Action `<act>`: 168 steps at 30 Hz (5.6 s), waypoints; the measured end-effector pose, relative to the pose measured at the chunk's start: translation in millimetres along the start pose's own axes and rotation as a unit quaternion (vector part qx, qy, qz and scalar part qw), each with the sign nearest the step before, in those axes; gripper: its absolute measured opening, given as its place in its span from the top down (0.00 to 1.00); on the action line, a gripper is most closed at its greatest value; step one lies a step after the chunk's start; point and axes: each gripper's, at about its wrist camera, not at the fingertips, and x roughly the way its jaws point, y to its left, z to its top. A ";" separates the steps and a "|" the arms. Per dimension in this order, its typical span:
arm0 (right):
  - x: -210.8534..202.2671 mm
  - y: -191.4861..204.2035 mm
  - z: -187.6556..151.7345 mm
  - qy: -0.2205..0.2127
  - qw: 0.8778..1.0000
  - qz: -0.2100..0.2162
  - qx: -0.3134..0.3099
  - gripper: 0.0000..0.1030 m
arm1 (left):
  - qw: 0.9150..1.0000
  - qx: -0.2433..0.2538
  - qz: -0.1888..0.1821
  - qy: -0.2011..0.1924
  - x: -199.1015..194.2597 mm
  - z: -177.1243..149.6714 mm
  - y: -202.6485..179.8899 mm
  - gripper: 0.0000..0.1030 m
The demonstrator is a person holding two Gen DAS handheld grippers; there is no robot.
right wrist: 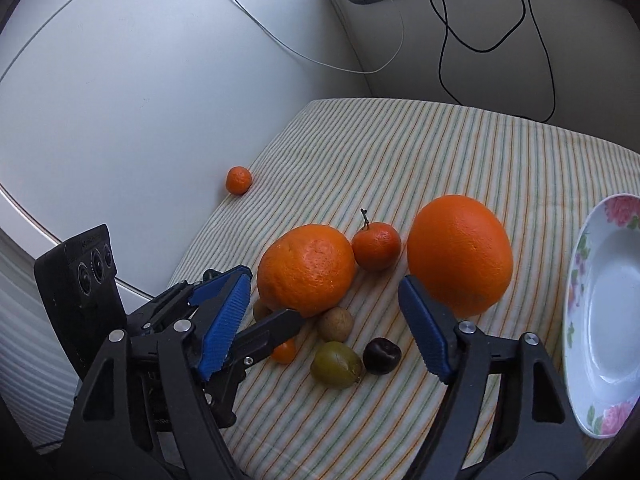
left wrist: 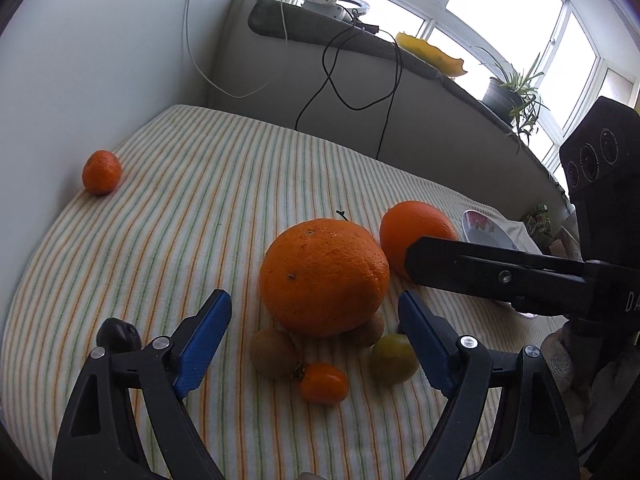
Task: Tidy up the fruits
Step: 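Close the right gripper around the bumpy-skinned orange, then lift the orange with the right gripper and carry it over the white plate, then lower the orange into the plate and open the right gripper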
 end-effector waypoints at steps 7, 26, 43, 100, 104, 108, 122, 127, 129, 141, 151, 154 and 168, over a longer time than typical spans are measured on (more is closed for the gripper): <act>18.4 1.6 3.1 0.025 1.000 0.010 0.007 0.30 | 1.000 -0.023 -0.020 0.010 5.8 0.9 10.0 0.21; 49.3 3.8 9.4 0.064 0.996 0.043 0.033 0.35 | 0.996 -0.045 -0.070 0.028 17.2 9.0 16.3 0.26; 40.7 6.2 8.1 0.051 0.997 0.051 0.034 0.36 | 0.998 -0.034 -0.061 0.008 2.8 6.5 8.5 0.28; -136.5 -132.8 -33.8 -0.058 0.992 -0.011 0.113 0.36 | 0.985 0.085 -0.146 0.033 65.9 22.0 -187.2 0.28; -139.0 -146.6 -35.0 -0.060 0.991 -0.013 0.121 0.36 | 0.984 0.089 -0.147 0.039 72.9 20.0 -197.1 0.28; -140.0 -159.9 -33.1 -0.061 0.990 -0.012 0.125 0.36 | 0.984 0.094 -0.144 0.043 82.6 21.3 -205.7 0.28; -133.0 -205.2 -21.1 -0.061 0.988 -0.006 0.144 0.36 | 0.983 0.106 -0.133 0.065 118.7 32.1 -225.0 0.28; -129.6 -210.5 -18.6 -0.057 0.988 -0.010 0.143 0.36 | 0.983 0.108 -0.131 0.068 121.8 32.7 -225.2 0.28; -128.3 -211.6 -17.5 -0.056 0.988 -0.010 0.142 0.36 | 0.983 0.110 -0.128 0.068 123.0 32.7 -225.5 0.28; -126.2 -200.2 -10.3 -0.055 0.992 -0.051 0.105 0.32 | 0.984 0.135 -0.106 0.054 124.1 36.3 -232.9 0.28; -149.4 -192.4 -4.8 -0.082 0.989 -0.085 0.085 0.19 | 0.983 0.137 -0.108 0.054 115.8 29.9 -230.9 0.24; -152.5 -192.6 -7.2 -0.084 0.989 -0.089 0.089 0.19 | 0.983 0.137 -0.113 0.053 110.5 28.3 -229.5 0.24; -169.5 -178.8 -12.1 -0.128 0.983 -0.111 0.072 0.19 | 0.986 0.126 -0.103 0.036 87.0 27.0 -211.9 0.24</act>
